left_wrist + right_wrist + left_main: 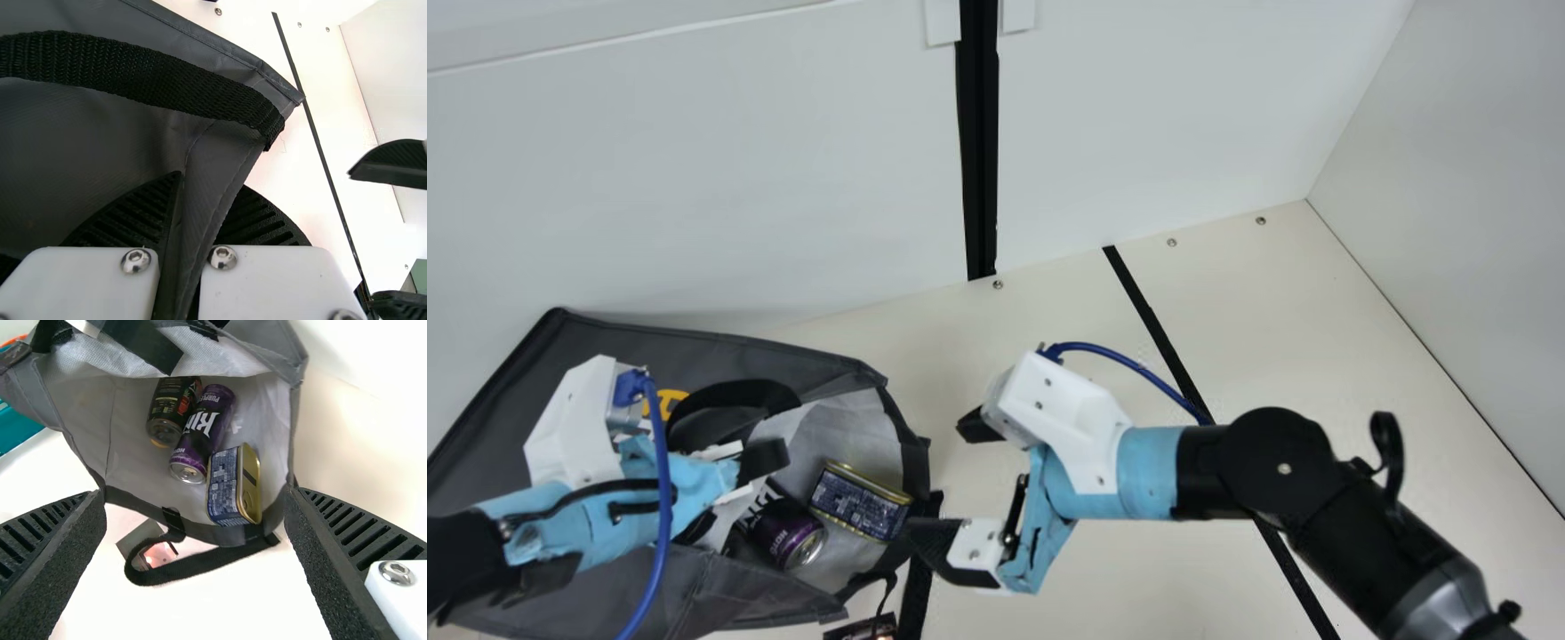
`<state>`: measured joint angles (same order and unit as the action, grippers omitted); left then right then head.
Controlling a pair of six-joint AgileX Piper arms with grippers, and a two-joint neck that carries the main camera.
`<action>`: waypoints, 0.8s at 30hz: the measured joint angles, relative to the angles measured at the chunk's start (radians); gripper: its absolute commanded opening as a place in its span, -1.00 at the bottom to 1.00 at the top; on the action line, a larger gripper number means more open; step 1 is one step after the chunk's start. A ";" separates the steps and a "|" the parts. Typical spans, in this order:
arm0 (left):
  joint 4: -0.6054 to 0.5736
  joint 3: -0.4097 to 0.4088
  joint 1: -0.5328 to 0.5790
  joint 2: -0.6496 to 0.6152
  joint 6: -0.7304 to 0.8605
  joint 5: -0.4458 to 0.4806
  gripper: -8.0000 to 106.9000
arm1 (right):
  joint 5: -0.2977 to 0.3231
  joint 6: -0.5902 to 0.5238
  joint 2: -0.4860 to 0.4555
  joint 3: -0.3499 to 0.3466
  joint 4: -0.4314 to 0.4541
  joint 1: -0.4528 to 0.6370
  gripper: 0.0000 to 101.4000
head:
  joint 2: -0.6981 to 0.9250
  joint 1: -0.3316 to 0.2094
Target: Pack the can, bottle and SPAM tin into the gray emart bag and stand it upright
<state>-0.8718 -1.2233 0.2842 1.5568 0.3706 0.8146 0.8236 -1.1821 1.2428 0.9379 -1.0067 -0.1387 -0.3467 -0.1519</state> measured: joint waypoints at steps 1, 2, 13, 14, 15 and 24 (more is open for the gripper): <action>0.000 0.000 0.000 0.000 0.000 0.000 -1.00 | 0.010 0.000 -0.009 0.000 0.005 0.013 0.87 | -0.002 0.000; 0.000 0.000 0.000 0.000 0.000 0.000 -1.00 | 0.020 0.000 -0.016 0.000 0.008 0.023 0.87 | -0.002 0.000; 0.000 0.000 0.000 0.000 0.000 0.000 -1.00 | 0.095 0.042 -0.113 -0.008 0.061 0.169 0.87 | -0.002 0.000; 0.000 0.000 0.000 0.000 0.000 0.000 -1.00 | 0.097 0.047 -0.122 -0.008 0.069 0.183 0.87 | 0.000 0.000; 0.000 0.000 0.000 0.000 0.000 0.000 -1.00 | 0.099 0.050 -0.130 -0.008 0.078 0.196 0.87 | -0.002 0.000; 0.000 0.000 0.000 0.000 0.000 0.000 -1.00 | 0.106 0.127 -0.196 -0.008 0.143 0.299 0.87 | -0.002 0.000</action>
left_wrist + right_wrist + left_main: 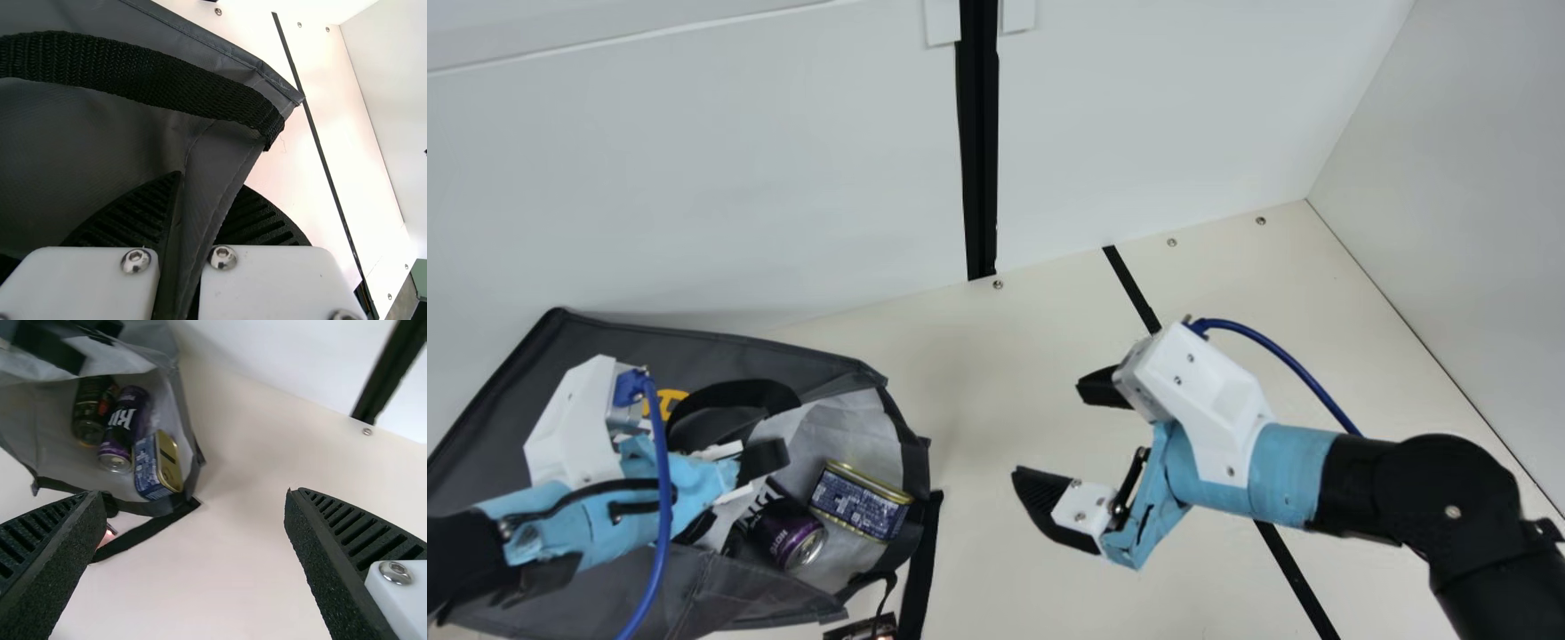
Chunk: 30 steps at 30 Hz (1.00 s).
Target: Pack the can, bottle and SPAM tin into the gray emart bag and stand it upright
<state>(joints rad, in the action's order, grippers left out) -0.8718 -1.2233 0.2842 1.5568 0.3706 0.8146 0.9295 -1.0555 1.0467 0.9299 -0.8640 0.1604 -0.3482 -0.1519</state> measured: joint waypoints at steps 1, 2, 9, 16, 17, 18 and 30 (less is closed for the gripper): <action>0.000 0.000 0.000 0.000 0.000 0.000 -1.00 | 0.001 0.008 -0.008 0.000 0.008 0.011 0.87 | 0.000 0.000; 0.000 0.000 0.000 0.000 0.000 0.000 -1.00 | 0.000 0.018 -0.016 -0.001 0.017 0.023 0.87 | 0.000 0.000; 0.000 0.000 0.000 0.000 0.000 0.000 -1.00 | -0.004 0.087 -0.066 -0.005 0.082 0.092 0.87 | 0.000 0.000; 0.000 0.000 0.000 0.000 0.000 0.000 -1.00 | -0.031 0.172 -0.105 -0.006 0.177 0.154 0.87 | 0.002 0.000; 0.000 0.000 0.000 0.000 0.000 0.000 -1.00 | -0.034 0.187 -0.111 -0.006 0.192 0.162 0.87 | 0.002 0.000; 0.000 0.000 0.000 0.000 0.000 0.000 -1.00 | -0.037 0.197 -0.115 -0.006 0.209 0.166 0.87 | 0.000 0.000; 0.000 0.000 0.000 0.000 0.000 0.000 -1.00 | -0.055 0.385 -0.169 0.003 0.431 0.217 0.87 | 0.000 0.000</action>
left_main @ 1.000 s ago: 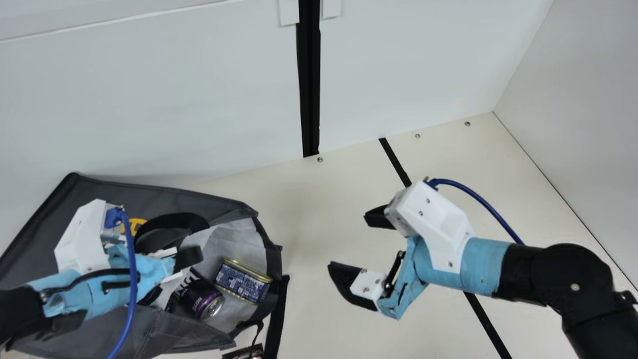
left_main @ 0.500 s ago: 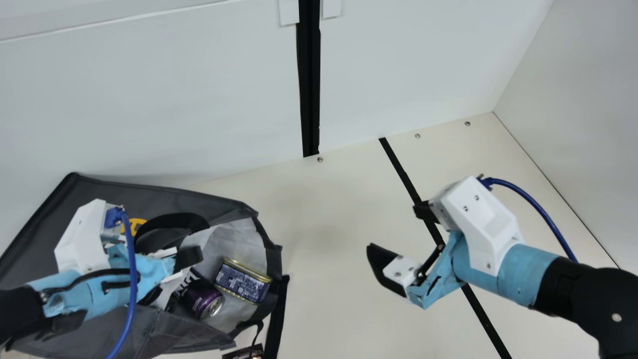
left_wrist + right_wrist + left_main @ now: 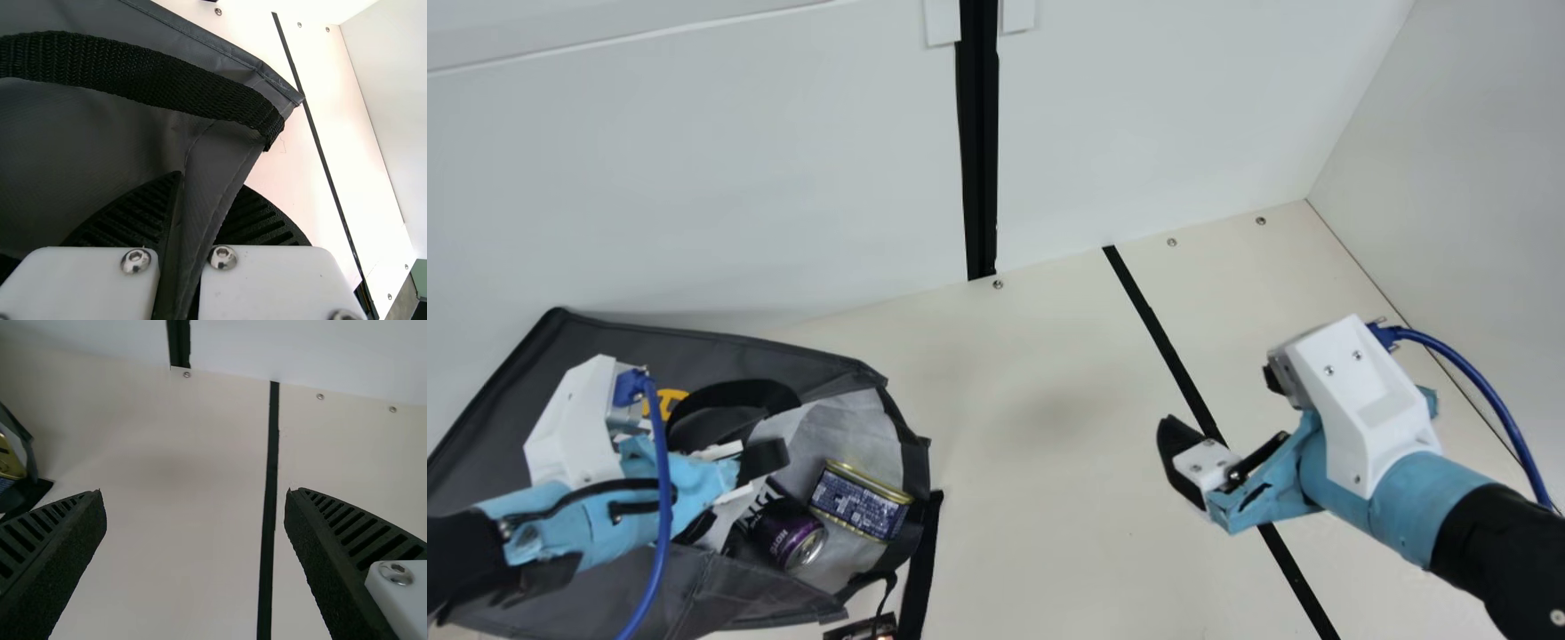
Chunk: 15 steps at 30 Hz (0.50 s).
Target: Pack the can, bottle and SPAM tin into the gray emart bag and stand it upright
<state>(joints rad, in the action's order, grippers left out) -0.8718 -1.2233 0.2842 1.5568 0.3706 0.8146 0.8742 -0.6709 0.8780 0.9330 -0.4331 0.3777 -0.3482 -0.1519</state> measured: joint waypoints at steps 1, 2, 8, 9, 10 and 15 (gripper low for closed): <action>0.000 0.000 0.000 0.000 0.000 0.000 -1.00 | 0.000 0.017 -0.003 0.002 0.016 0.002 0.87 | 0.002 0.000; 0.000 0.000 0.000 0.000 0.000 0.000 -1.00 | 0.000 0.037 -0.005 0.006 0.040 0.006 0.87 | 0.002 0.000; 0.000 0.000 0.000 0.000 0.000 0.000 -1.00 | 0.009 0.152 -0.009 0.031 0.173 0.026 0.87 | 0.000 0.000; 0.000 0.000 0.000 0.000 0.000 0.000 -1.00 | 0.012 0.173 -0.010 0.038 0.194 0.027 0.87 | 0.000 0.000; 0.000 0.000 0.000 0.000 0.000 0.000 -1.00 | 0.016 0.189 -0.010 0.043 0.212 0.028 0.87 | 0.000 0.000; 0.000 0.000 0.000 0.000 0.000 0.000 -1.00 | 0.050 0.283 -0.011 0.079 0.312 0.035 0.87 | 0.000 0.000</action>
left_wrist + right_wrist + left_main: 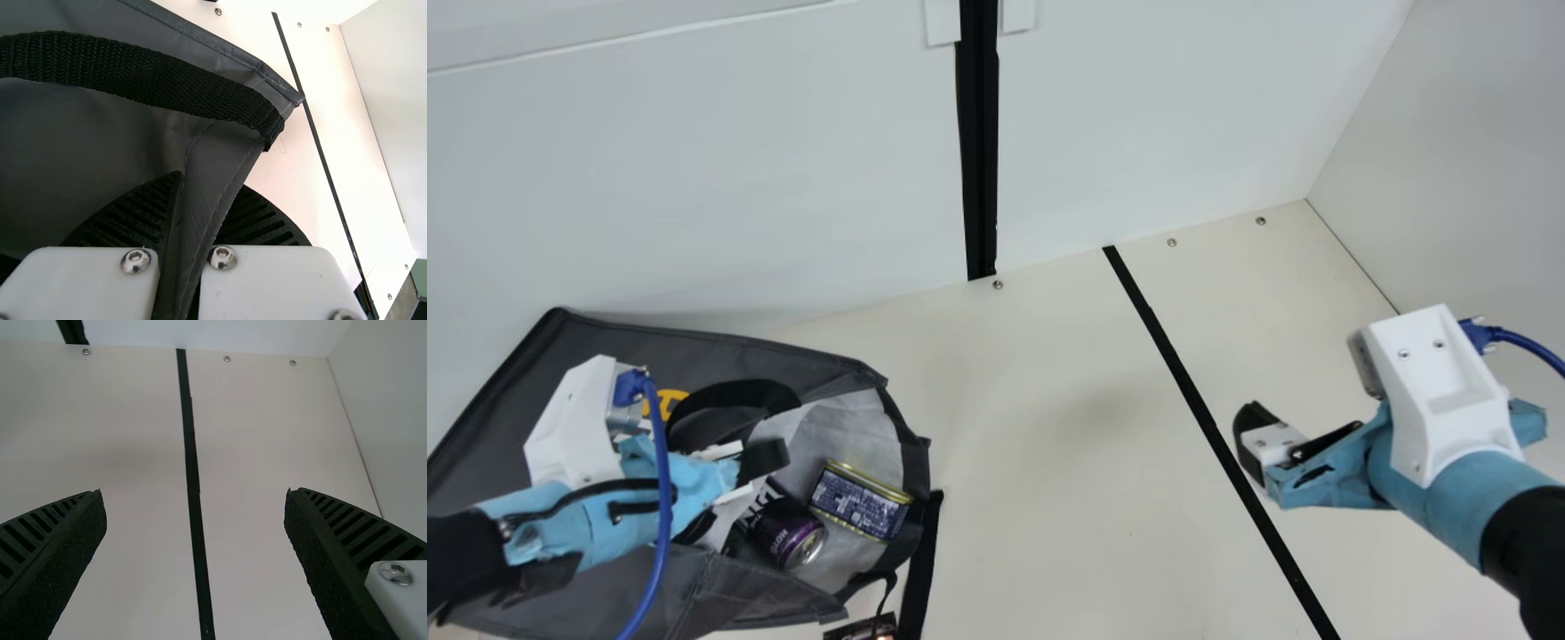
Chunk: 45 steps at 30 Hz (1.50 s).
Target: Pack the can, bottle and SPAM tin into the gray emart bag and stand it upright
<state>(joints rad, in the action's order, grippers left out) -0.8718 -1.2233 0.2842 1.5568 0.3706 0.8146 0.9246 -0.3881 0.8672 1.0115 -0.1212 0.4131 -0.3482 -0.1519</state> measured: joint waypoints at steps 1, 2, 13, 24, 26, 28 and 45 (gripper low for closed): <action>0.000 0.000 0.000 0.000 0.000 0.000 -1.00 | 0.007 0.019 0.000 0.009 0.018 0.000 0.87 | 0.000 0.000; 0.000 0.000 0.000 0.000 0.000 0.000 -1.00 | 0.013 0.037 0.000 0.017 0.031 0.000 0.87 | 0.000 0.000; 0.000 0.000 0.000 0.000 0.000 0.000 -1.00 | 0.121 0.200 0.002 0.123 0.198 -0.022 0.87 | 0.002 0.000; 0.000 0.000 0.000 0.000 0.000 0.000 -1.00 | 0.220 0.299 0.020 0.234 0.311 -0.075 0.87 | 0.000 0.000; 0.000 0.000 0.000 0.000 0.000 0.000 -1.00 | 0.241 0.314 0.022 0.253 0.325 -0.084 0.87 | 0.000 0.000; 0.000 0.000 0.000 0.000 0.000 0.000 -1.00 | 0.253 0.329 0.026 0.271 0.340 -0.091 0.87 | 0.000 0.000; 0.000 0.000 0.000 0.000 0.000 0.000 -1.00 | 0.297 0.360 0.050 0.344 0.280 -0.006 0.87 | 0.002 0.000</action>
<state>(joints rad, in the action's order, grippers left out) -0.8718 -1.2233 0.2842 1.5568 0.3706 0.8146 1.2217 -0.0278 0.9172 1.3553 0.1589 0.4072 -0.3467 -0.1519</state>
